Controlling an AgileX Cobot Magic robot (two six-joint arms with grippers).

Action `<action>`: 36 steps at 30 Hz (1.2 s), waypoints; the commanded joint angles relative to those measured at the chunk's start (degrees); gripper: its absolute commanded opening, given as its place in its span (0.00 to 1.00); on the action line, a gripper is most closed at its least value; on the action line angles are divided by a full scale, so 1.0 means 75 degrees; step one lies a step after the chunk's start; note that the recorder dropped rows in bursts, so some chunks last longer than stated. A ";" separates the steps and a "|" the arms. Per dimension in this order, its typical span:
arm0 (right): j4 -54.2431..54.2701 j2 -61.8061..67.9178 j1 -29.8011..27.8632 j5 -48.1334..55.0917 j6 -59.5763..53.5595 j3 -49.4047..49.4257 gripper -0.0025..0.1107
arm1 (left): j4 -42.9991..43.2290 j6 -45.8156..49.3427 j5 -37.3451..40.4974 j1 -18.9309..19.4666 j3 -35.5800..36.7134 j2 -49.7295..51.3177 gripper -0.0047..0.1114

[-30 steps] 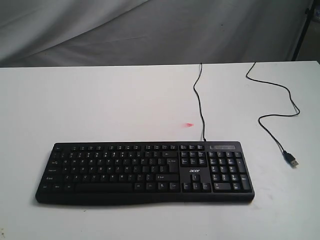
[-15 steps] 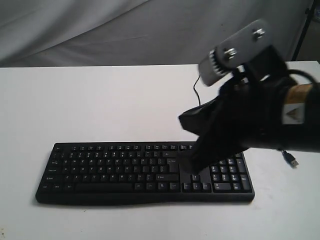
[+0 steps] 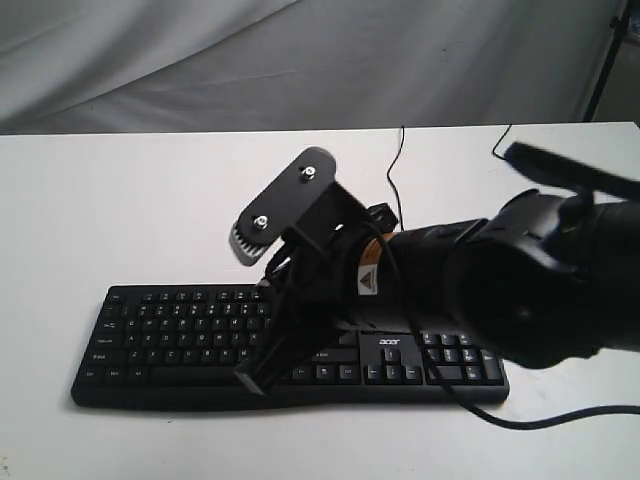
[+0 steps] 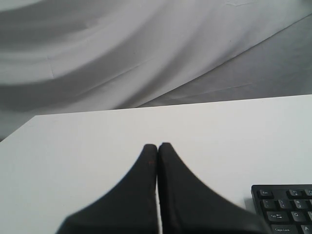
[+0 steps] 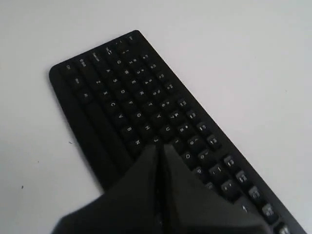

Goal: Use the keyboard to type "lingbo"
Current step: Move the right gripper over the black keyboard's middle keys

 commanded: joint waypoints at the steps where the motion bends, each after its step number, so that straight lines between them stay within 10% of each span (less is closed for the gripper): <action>1: -0.0205 0.0762 0.0045 -0.1088 -0.0263 -0.0059 0.02 | -0.0004 -0.0021 -0.0033 -0.0029 0.0039 0.0024 0.05; 36: -0.0975 0.2943 -0.0320 -0.3099 -0.0367 -0.0059 0.02 | -0.0004 -0.0021 -0.0033 -0.0029 0.0039 0.0024 0.05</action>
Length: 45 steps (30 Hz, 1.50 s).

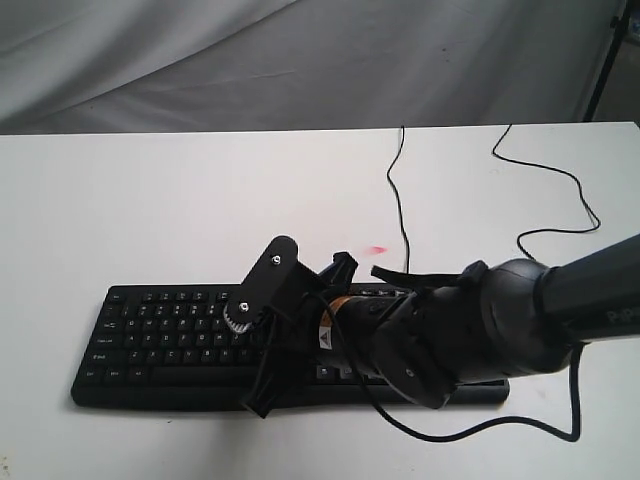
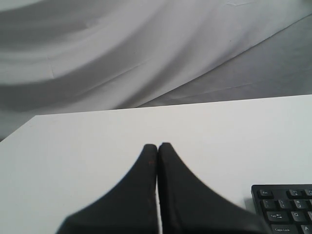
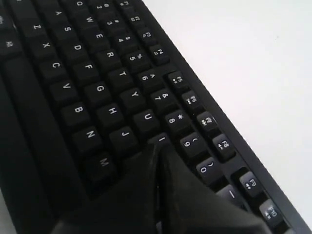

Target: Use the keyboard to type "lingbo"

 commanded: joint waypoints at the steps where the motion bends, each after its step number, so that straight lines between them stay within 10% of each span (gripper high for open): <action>1: -0.0107 -0.0004 -0.0061 -0.0115 -0.0029 -0.0049 0.02 | -0.0004 -0.0021 -0.0033 -0.0029 0.0039 0.0024 0.05; 45: -0.0161 -0.0076 -0.0145 0.0138 0.0193 -0.0049 0.02 | -0.0004 -0.0021 -0.0033 -0.0029 0.0039 0.0024 0.05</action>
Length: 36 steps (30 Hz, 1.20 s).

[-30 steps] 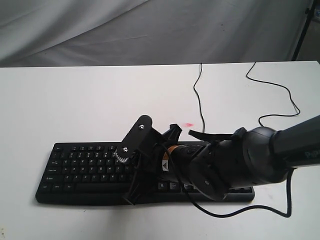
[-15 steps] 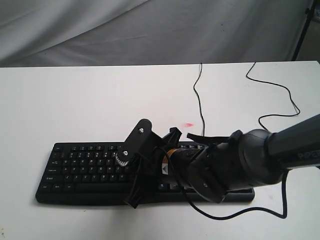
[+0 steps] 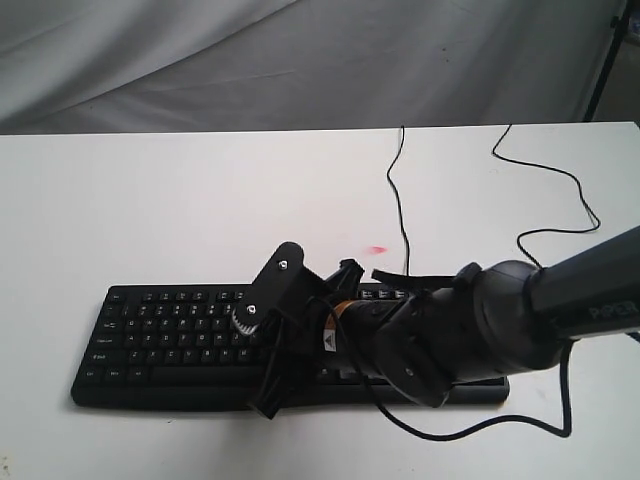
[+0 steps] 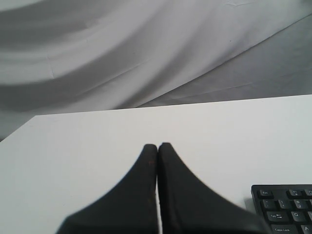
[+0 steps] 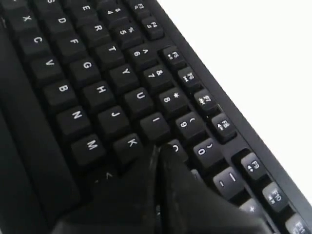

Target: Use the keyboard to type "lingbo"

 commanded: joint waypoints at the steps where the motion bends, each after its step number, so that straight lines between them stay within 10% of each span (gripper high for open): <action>1: -0.0103 -0.0422 -0.0018 0.0132 0.0073 -0.0031 0.02 | -0.0004 -0.0021 -0.0033 -0.0029 0.0039 0.0024 0.05; 36: -0.0516 0.0382 -0.0007 0.1293 0.0073 -0.1455 0.02 | -0.0004 -0.0021 -0.0033 -0.0029 0.0039 0.0024 0.05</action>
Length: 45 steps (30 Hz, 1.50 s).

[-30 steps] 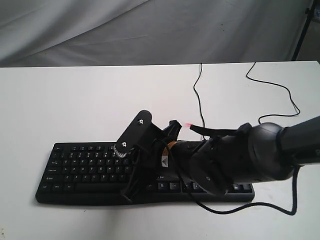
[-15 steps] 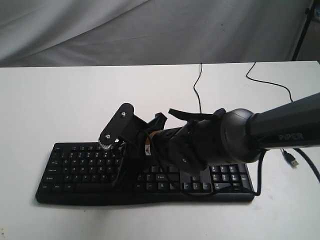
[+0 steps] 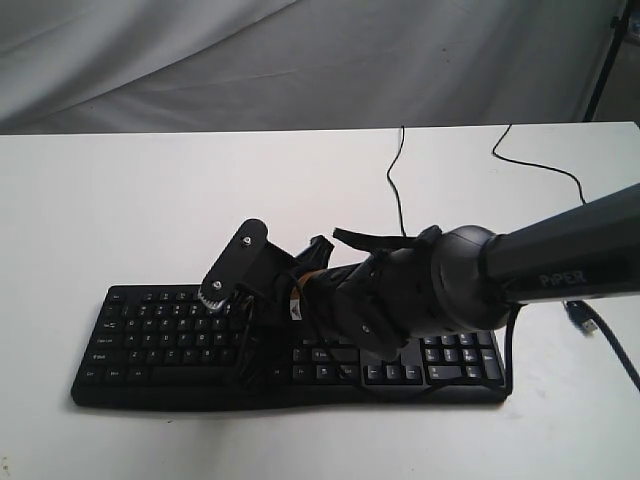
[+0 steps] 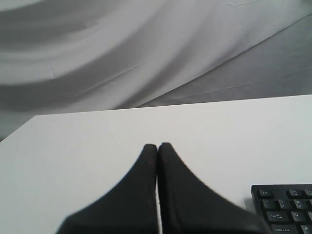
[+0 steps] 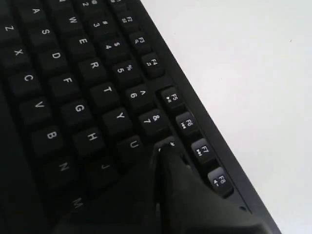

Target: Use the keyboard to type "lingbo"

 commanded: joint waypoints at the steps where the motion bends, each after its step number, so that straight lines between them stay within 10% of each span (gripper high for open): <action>1: -0.0066 0.0043 -0.0007 -0.0092 0.0044 -0.0051 0.02 | -0.0004 -0.0021 -0.0033 -0.0029 0.0039 0.0024 0.05; 45: 0.0021 -0.0084 0.0771 0.0108 0.0009 -0.0037 0.02 | -0.0004 -0.0021 -0.0033 -0.0029 0.0039 0.0024 0.05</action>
